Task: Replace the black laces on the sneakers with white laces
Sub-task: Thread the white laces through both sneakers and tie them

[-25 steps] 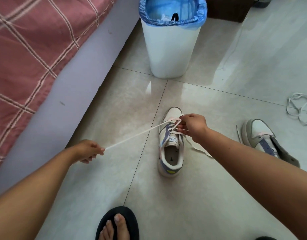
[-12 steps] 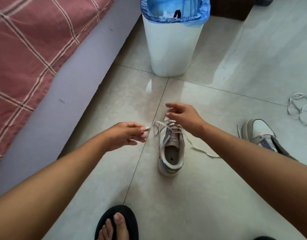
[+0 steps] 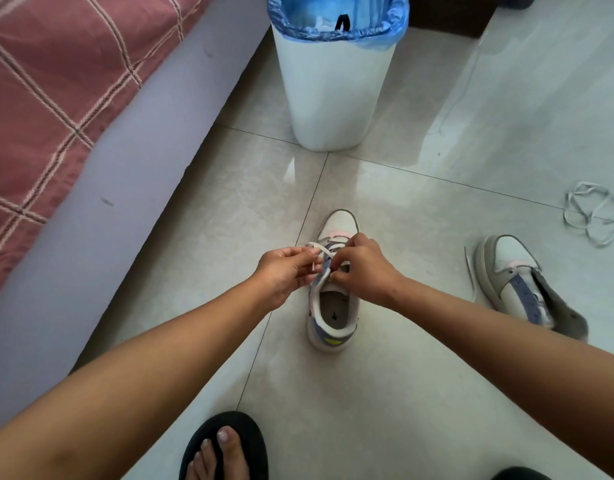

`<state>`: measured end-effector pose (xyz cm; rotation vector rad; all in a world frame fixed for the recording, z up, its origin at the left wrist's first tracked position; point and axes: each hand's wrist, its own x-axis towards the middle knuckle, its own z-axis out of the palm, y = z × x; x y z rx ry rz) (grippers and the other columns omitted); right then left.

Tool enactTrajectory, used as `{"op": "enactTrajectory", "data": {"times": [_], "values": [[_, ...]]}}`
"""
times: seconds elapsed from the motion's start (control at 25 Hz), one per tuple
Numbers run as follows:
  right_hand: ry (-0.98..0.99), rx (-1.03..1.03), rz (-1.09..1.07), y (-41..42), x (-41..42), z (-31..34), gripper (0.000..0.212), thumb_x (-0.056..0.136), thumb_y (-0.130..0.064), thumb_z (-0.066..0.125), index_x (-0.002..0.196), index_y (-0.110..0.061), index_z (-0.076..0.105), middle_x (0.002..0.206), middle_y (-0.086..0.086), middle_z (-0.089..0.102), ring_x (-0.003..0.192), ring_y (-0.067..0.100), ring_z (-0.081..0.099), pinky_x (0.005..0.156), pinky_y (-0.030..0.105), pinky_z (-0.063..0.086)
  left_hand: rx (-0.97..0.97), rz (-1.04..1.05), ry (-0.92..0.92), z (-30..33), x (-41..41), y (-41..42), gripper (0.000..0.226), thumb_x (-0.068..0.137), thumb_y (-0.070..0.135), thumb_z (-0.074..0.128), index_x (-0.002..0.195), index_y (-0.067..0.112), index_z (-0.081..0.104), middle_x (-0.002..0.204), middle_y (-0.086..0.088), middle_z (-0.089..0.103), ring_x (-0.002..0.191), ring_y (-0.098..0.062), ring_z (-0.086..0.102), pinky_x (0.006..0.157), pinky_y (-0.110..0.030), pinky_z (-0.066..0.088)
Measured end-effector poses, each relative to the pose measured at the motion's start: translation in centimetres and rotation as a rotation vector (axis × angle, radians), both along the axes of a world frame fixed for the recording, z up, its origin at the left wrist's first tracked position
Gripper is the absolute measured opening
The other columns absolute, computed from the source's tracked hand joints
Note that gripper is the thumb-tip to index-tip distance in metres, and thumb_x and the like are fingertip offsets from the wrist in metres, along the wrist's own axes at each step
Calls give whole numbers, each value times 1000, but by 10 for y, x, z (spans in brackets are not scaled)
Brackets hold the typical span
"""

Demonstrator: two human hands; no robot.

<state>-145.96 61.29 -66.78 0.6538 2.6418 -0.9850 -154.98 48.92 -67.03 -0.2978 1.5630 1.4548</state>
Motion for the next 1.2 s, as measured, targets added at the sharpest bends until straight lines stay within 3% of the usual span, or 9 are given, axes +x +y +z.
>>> {"op": "enactTrajectory", "data": {"times": [0.2, 0.48, 0.76, 0.92, 1.2], "values": [[16, 5, -36, -7, 5, -5, 23, 85, -22, 66, 104, -11, 68, 118, 9, 43, 114, 27, 34, 95, 33, 38, -142, 36, 127, -8, 0, 2, 4, 85, 13, 68, 84, 13, 65, 75, 1, 61, 59, -8, 45, 52, -19, 37], [48, 22, -47, -9, 7, -10, 26, 82, -27, 69, 104, -12, 68, 117, 7, 43, 111, 27, 34, 92, 34, 39, -43, 22, 43, -3, 5, 7, 8, 90, 10, 62, 82, 8, 61, 72, -5, 63, 55, -8, 56, 49, -15, 47], [42, 28, -49, -9, 7, -11, 25, 83, -26, 68, 104, -12, 67, 118, 7, 42, 112, 27, 34, 94, 36, 39, -95, -63, 54, -1, 3, 7, 17, 91, 14, 60, 75, 10, 60, 60, 2, 61, 47, -4, 54, 44, -15, 42], [36, 37, -43, -9, 7, -12, 26, 84, -27, 68, 104, -12, 67, 119, 7, 42, 113, 26, 34, 94, 35, 39, -92, -93, 4, -1, 2, 4, 21, 93, 17, 58, 73, 10, 59, 64, 0, 58, 53, -7, 50, 45, -16, 40], [47, 50, -45, -10, 7, -13, 25, 84, -27, 67, 103, -11, 67, 117, 7, 43, 111, 27, 35, 92, 35, 39, -76, -56, -99, -1, 1, 7, 25, 94, 18, 56, 71, 10, 58, 59, 1, 55, 42, -3, 50, 44, -14, 37]]}}
